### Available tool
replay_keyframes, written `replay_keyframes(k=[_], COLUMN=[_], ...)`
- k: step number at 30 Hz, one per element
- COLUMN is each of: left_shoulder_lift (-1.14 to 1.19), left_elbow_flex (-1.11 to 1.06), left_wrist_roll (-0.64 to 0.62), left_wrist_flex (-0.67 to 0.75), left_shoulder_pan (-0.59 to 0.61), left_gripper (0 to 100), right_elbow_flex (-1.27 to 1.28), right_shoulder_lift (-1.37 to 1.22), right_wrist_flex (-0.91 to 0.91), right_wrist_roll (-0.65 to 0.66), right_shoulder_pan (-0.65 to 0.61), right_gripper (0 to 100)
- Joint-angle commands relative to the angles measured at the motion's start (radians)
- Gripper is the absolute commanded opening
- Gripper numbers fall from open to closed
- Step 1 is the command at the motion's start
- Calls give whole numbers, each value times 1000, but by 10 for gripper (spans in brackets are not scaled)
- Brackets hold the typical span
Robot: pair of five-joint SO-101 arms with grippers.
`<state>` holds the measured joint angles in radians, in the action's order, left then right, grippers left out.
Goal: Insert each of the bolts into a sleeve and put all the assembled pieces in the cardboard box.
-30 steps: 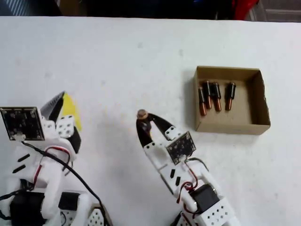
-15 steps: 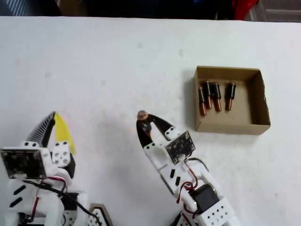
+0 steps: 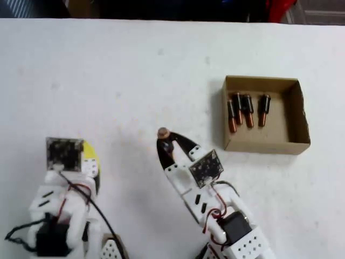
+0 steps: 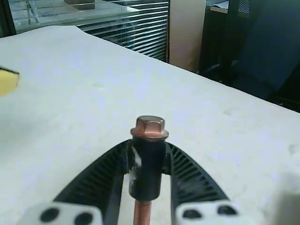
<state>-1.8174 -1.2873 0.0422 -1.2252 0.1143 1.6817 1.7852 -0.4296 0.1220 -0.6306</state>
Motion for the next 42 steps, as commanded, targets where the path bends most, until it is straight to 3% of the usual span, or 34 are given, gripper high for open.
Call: replay_keyframes(k=[1, 15, 26, 34, 42], left_shoulder_lift=[-5, -5, -5, -5, -5], left_elbow_flex=[-121, -399, -407, -407, -407], left_wrist_roll=[9, 9, 60, 60, 64], left_wrist_flex=[86, 86, -55, -63, -63], left_shoulder_pan=[10, 2, 4, 4, 8], left_gripper=[22, 22, 23, 23, 23], right_elbow_flex=[9, 9, 9, 6, -109], right_shoulder_lift=[13, 13, 12, 15, 13], right_wrist_flex=[-2, -4, -4, -101, -219], right_wrist_roll=[12, 12, 12, 12, 12], right_shoulder_pan=[-1, -1, 1, 2, 200], right_gripper=[17, 17, 17, 17, 17])
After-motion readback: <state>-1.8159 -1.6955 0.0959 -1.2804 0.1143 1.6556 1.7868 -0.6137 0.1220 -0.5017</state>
